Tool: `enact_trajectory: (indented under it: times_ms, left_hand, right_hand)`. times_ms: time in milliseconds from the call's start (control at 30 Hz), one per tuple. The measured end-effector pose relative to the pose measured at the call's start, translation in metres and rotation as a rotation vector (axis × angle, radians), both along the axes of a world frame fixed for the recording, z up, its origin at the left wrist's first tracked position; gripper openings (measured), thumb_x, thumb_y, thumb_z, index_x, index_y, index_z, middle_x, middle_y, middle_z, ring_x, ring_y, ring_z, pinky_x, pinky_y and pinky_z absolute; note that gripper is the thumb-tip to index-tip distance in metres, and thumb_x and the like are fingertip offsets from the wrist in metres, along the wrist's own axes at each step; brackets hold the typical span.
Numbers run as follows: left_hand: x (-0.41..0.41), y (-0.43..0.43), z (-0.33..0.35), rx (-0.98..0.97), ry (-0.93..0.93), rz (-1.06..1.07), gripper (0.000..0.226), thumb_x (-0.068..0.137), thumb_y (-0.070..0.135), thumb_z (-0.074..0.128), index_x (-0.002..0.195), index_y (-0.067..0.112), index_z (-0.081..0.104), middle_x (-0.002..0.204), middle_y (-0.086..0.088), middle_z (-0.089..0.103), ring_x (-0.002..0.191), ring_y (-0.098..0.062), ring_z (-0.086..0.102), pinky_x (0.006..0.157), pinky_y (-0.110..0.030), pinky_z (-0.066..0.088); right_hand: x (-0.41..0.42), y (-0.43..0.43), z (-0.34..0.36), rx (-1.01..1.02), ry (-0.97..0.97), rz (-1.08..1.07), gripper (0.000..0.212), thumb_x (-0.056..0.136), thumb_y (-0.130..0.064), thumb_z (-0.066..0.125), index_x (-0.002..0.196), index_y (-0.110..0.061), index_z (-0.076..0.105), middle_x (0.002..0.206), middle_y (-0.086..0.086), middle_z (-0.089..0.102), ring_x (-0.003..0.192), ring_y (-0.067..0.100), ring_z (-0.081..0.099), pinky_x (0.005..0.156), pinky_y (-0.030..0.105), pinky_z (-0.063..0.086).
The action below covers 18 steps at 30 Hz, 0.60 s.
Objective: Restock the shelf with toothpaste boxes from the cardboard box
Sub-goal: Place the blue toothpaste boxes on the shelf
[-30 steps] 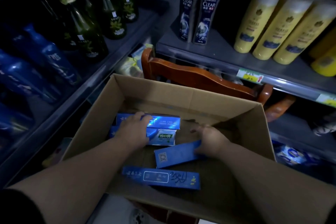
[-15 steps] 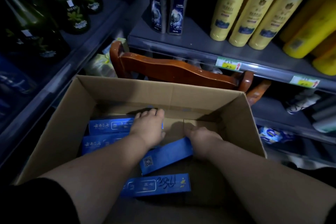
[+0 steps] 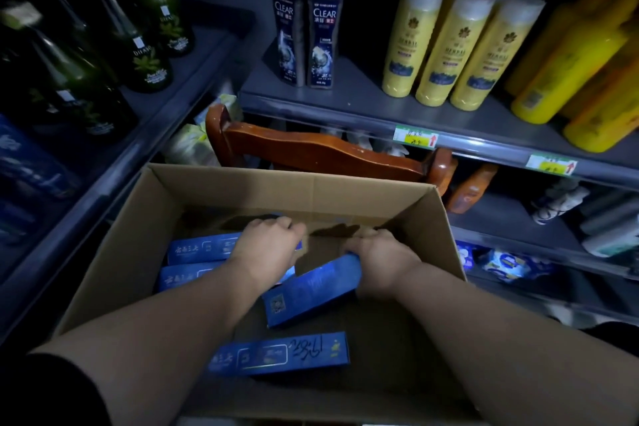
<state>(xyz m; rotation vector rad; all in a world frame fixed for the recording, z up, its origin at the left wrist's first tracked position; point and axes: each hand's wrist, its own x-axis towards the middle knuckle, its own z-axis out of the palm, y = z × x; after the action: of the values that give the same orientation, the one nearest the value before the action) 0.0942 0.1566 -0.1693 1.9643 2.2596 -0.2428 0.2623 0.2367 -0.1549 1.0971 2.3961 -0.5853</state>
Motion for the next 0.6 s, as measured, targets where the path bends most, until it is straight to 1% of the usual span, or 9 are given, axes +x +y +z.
enact_trajectory:
  times_ms: [133,233,300,367,467,533,600]
  left_hand:
    - [-0.005,-0.018,0.023,-0.032,0.04,-0.027,0.042,0.093,0.02,0.051,0.134,0.022,0.043,0.132,-0.002,0.048,0.113,-0.019,0.052,0.088,-0.033,0.046]
    - [-0.005,-0.032,0.039,-0.031,0.012,0.037,0.046,0.09,0.011,0.053,0.133,0.023,0.042,0.129,-0.002,0.044,0.108,-0.018,0.049,0.079,-0.029,0.047]
    - [-0.002,-0.039,0.05,-0.019,-0.005,0.085,0.051,0.087,0.009,0.056,0.134,0.024,0.041,0.128,-0.002,0.042,0.106,-0.018,0.049,0.074,-0.028,0.043]
    - [-0.001,-0.046,0.062,-0.023,-0.024,0.143,0.054,0.088,0.009,0.054,0.137,0.025,0.038,0.129,-0.003,0.04,0.109,-0.019,0.048,0.077,-0.029,0.043]
    - [-0.003,-0.058,0.081,0.018,-0.049,0.24,0.055,0.09,0.01,0.055,0.139,0.025,0.035,0.13,-0.003,0.038,0.109,-0.019,0.051,0.082,-0.03,0.047]
    - [-0.005,-0.067,0.092,0.065,-0.065,0.288,0.057,0.089,0.01,0.058,0.14,0.023,0.036,0.128,-0.002,0.038,0.106,-0.019,0.054,0.084,-0.03,0.049]
    - [-0.006,-0.075,0.101,0.096,-0.076,0.341,0.056,0.088,0.012,0.06,0.139,0.023,0.038,0.127,0.001,0.037,0.105,-0.018,0.055,0.086,-0.029,0.049]
  right_hand:
    - [0.004,-0.002,0.018,0.067,0.101,0.024,0.066,0.074,-0.025,0.078,0.13,-0.041,0.047,0.137,-0.005,0.037,0.125,0.021,0.039,0.101,0.037,0.044]
    - [0.008,-0.001,0.034,0.085,0.148,0.036,0.064,0.074,-0.026,0.079,0.127,-0.042,0.048,0.132,-0.005,0.037,0.121,0.02,0.04,0.1,0.036,0.044]
    - [0.01,0.0,0.045,0.107,0.178,0.06,0.062,0.074,-0.028,0.079,0.126,-0.041,0.049,0.127,-0.005,0.039,0.118,0.02,0.041,0.099,0.036,0.044]
    - [0.009,0.0,0.055,0.13,0.204,0.094,0.061,0.073,-0.03,0.079,0.125,-0.04,0.05,0.121,-0.005,0.041,0.115,0.019,0.042,0.098,0.036,0.044]
    - [0.005,0.0,0.07,0.148,0.253,0.138,0.061,0.07,-0.03,0.08,0.123,-0.039,0.051,0.114,-0.007,0.042,0.112,0.018,0.043,0.095,0.036,0.047]
    - [0.0,-0.001,0.079,0.148,0.297,0.162,0.062,0.069,-0.029,0.08,0.123,-0.039,0.053,0.111,-0.008,0.042,0.11,0.018,0.045,0.092,0.035,0.049]
    - [-0.004,-0.003,0.088,0.151,0.329,0.193,0.06,0.068,-0.029,0.08,0.122,-0.039,0.053,0.11,-0.008,0.042,0.108,0.017,0.046,0.093,0.033,0.047]
